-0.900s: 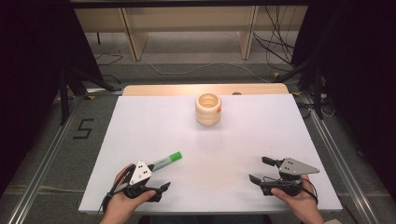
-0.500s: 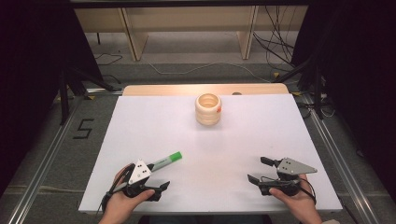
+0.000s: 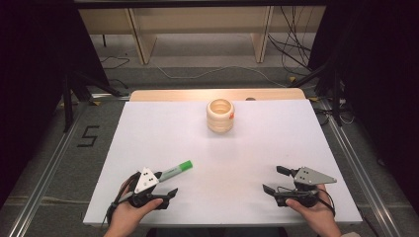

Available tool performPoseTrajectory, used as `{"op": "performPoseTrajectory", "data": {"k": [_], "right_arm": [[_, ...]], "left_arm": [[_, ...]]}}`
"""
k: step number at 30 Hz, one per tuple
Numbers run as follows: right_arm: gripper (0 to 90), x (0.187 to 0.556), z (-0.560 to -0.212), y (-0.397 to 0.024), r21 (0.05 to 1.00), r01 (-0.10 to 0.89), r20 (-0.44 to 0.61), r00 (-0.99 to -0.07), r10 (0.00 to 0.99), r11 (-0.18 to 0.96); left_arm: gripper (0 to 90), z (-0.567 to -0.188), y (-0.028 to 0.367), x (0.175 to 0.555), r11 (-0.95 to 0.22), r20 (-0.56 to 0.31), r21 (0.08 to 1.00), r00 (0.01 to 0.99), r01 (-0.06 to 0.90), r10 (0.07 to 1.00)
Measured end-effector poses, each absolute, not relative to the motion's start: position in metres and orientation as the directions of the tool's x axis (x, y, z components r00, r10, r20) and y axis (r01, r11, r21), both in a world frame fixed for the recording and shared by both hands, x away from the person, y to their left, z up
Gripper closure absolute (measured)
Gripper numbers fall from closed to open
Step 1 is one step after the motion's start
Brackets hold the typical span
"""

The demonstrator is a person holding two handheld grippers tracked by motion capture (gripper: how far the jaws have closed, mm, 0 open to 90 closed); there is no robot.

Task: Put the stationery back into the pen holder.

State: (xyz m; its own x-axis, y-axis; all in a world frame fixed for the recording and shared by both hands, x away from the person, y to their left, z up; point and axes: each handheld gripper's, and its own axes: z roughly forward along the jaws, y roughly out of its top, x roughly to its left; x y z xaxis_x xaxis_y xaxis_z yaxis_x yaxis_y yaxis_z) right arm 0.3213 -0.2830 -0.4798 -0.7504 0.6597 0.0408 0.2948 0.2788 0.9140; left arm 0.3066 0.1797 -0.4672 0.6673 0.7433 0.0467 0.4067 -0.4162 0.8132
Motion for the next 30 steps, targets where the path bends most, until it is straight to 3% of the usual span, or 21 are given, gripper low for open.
{"op": "performPoseTrajectory", "data": {"k": [4,8,14,30], "right_arm": [[16.2,0.32,-0.48,-0.284,0.915,0.288,0.034,-0.754,0.656,0.283],[16.2,0.319,-0.479,-0.283,0.917,0.287,0.039,-0.757,0.653,0.278],[16.2,0.32,-0.479,-0.281,0.913,0.292,0.038,-0.756,0.654,0.284],[16.2,0.319,-0.48,-0.281,0.909,0.3,0.038,-0.753,0.657,0.29]], "left_arm": [[43.6,-0.465,0.183,0.309,-0.391,0.044,0.819,0.634,0.419,0.772],[65.4,-0.465,0.186,0.308,-0.384,0.026,0.802,0.615,0.457,0.788],[87.6,-0.464,0.187,0.311,-0.39,0.04,0.797,0.604,0.461,0.796],[89.9,-0.472,0.189,0.357,-0.388,0.057,0.757,0.539,0.525,0.84]]}}
